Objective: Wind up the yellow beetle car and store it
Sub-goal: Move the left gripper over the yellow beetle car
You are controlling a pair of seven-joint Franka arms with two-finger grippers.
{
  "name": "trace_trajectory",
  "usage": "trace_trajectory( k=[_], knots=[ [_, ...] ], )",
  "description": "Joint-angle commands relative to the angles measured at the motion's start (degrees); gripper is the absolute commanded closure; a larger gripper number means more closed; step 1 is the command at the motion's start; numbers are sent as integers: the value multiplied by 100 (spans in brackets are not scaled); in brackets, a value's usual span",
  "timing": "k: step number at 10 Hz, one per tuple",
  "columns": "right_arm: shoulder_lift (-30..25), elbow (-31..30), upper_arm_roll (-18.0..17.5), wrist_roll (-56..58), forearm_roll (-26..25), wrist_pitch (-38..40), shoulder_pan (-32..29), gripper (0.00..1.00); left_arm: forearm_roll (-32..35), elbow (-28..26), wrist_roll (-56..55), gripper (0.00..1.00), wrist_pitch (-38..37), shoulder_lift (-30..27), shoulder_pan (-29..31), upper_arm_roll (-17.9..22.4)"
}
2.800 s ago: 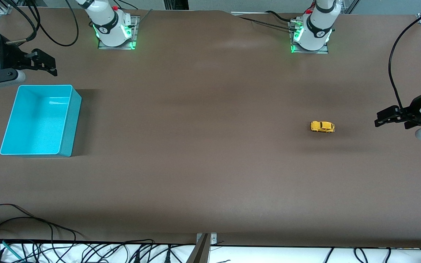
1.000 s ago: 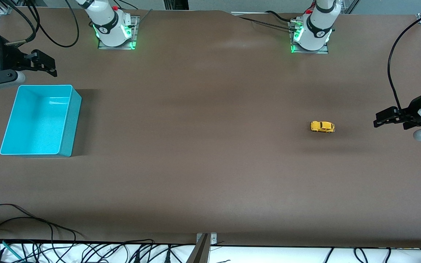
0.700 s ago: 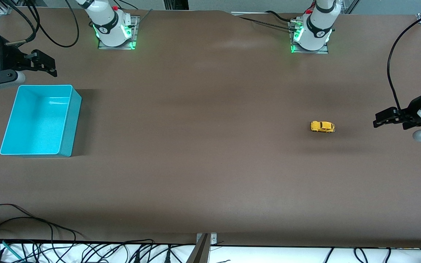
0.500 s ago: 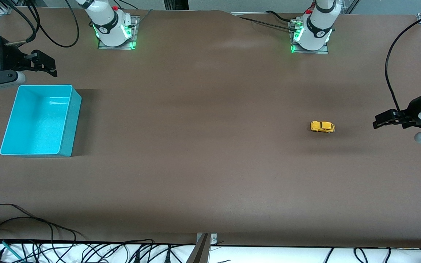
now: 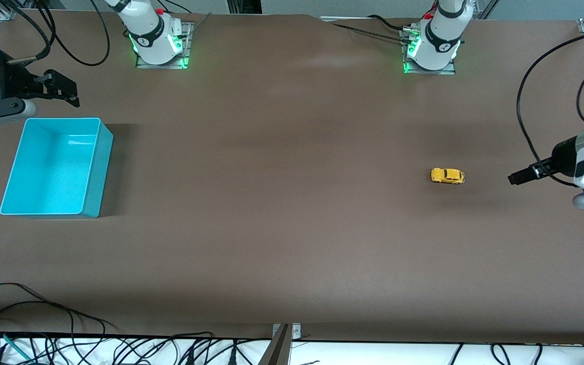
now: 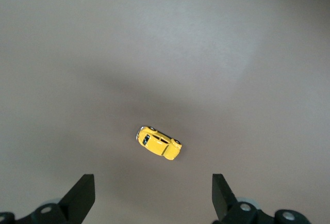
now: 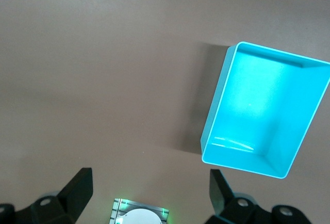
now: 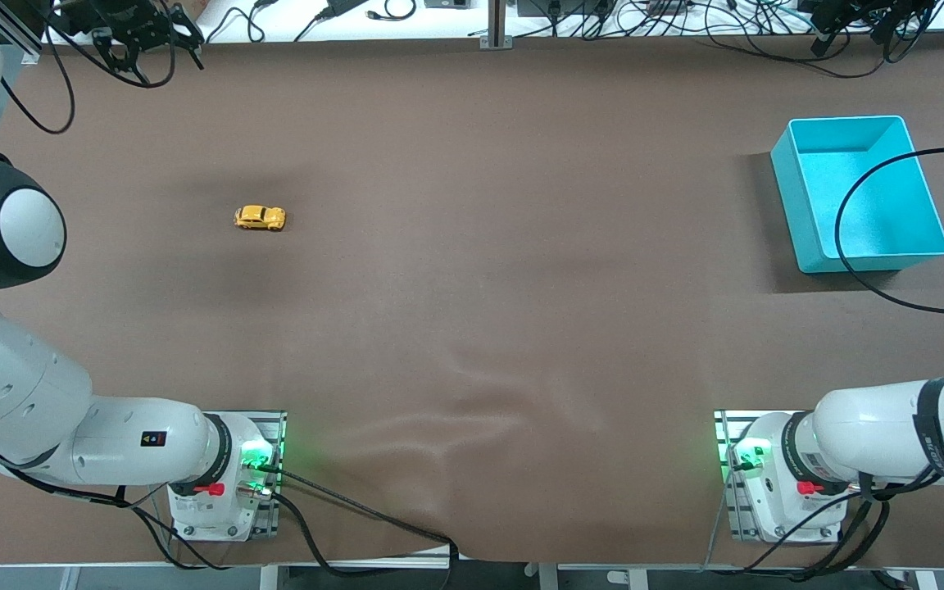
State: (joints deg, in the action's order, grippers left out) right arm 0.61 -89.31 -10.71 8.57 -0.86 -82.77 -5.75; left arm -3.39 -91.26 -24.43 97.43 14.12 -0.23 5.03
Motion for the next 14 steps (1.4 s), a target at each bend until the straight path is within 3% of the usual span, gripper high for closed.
trace_trajectory(
  k=[1,5,10,14],
  knots=[
    [88,160,-19,57,-19,94,13,0,-65,-277,-1374,0,22,-15,49,6],
    [97,159,-19,48,-19,86,83,0,-144,-1014,-3399,0,609,56,111,6],
    [97,159,-19,48,-19,77,92,0,-136,-2859,-4331,0,2549,-225,41,-46],
    [123,159,-19,48,-19,68,109,0,-136,-3801,-5386,0,4054,-191,23,-406]
  ],
)
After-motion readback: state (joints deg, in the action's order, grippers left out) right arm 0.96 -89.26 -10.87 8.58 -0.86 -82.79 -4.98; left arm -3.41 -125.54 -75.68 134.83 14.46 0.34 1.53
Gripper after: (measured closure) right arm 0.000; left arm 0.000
